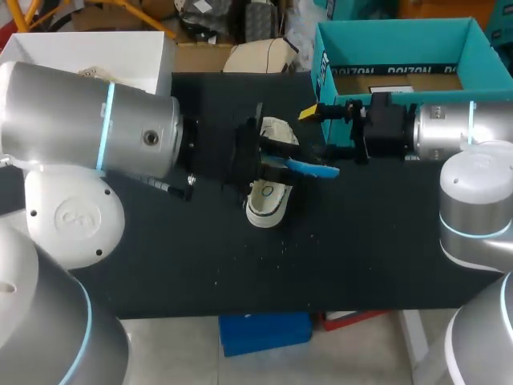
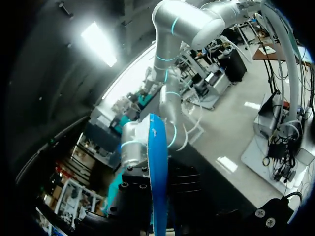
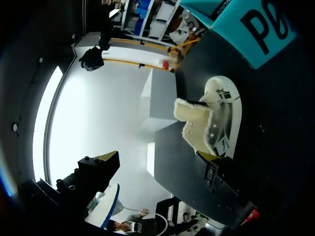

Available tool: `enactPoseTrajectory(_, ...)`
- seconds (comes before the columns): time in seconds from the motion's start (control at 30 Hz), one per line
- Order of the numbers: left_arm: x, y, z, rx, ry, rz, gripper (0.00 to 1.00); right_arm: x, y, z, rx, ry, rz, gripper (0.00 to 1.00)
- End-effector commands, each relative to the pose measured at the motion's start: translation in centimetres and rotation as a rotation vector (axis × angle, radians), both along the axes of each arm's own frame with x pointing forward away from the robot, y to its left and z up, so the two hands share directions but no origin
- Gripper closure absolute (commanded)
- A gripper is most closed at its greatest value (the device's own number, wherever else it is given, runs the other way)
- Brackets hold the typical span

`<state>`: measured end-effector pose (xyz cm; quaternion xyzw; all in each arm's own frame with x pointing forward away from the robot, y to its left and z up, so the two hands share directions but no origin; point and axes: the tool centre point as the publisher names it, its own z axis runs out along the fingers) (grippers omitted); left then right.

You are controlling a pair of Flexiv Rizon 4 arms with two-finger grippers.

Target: Take the shoe out of the shoebox, open the shoe tongue, remove and reinsert the insole, then place the shoe into the shoebox

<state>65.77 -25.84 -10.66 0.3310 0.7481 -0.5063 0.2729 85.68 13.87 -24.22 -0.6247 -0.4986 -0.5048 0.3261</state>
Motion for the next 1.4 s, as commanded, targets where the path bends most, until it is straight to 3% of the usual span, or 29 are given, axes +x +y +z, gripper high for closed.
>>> enactPoseTrajectory(0.03,-0.5,0.9,-3.2,-0.202,-0.192,-0.09,1.0,0.0,0.2,-0.1,0.001,-0.001,-0.004,0.0)
enactPoseTrajectory(0.17,-1.1,1.4,-4.2,-0.27,-0.316,-0.193,1.0,0.0,0.2,-0.1,0.001,-0.001,-0.004,0.0)
enactPoseTrajectory(0.27,-1.3,1.7,-5.1,-0.259,-0.374,-0.222,1.0,0.0,0.2,-0.1,0.001,-0.001,-0.004,0.0)
enactPoseTrajectory(0.83,-1.2,1.8,-5.5,-0.239,-0.367,-0.22,1.0,0.0,0.2,-0.1,0.001,-0.001,-0.004,0.0)
enactPoseTrajectory(0.9,-1.6,1.9,-7.2,-0.314,-0.427,-0.256,1.0,0.0,0.2,-0.1,0.001,-0.001,-0.004,0.0)
enactPoseTrajectory(0.93,-1.5,1.9,-8.3,-0.272,-0.433,-0.237,1.0,0.0,0.2,-0.1,0.001,-0.001,-0.004,0.0)
enactPoseTrajectory(1.0,-1.4,2.1,-9.6,-0.307,-0.481,-0.247,1.0,0.0,0.2,-0.1,0.001,-0.001,-0.004,0.0)
enactPoseTrajectory(1.17,-1.2,2.9,-11.4,-0.33,-0.645,-0.274,1.0,0.0,0.2,-0.1,0.001,-0.001,-0.004,0.0)
enactPoseTrajectory(1.4,0.1,3.8,-13.6,-0.342,-0.73,-0.343,1.0,0.0,0.2,-0.1,0.001,-0.001,-0.004,0.0)
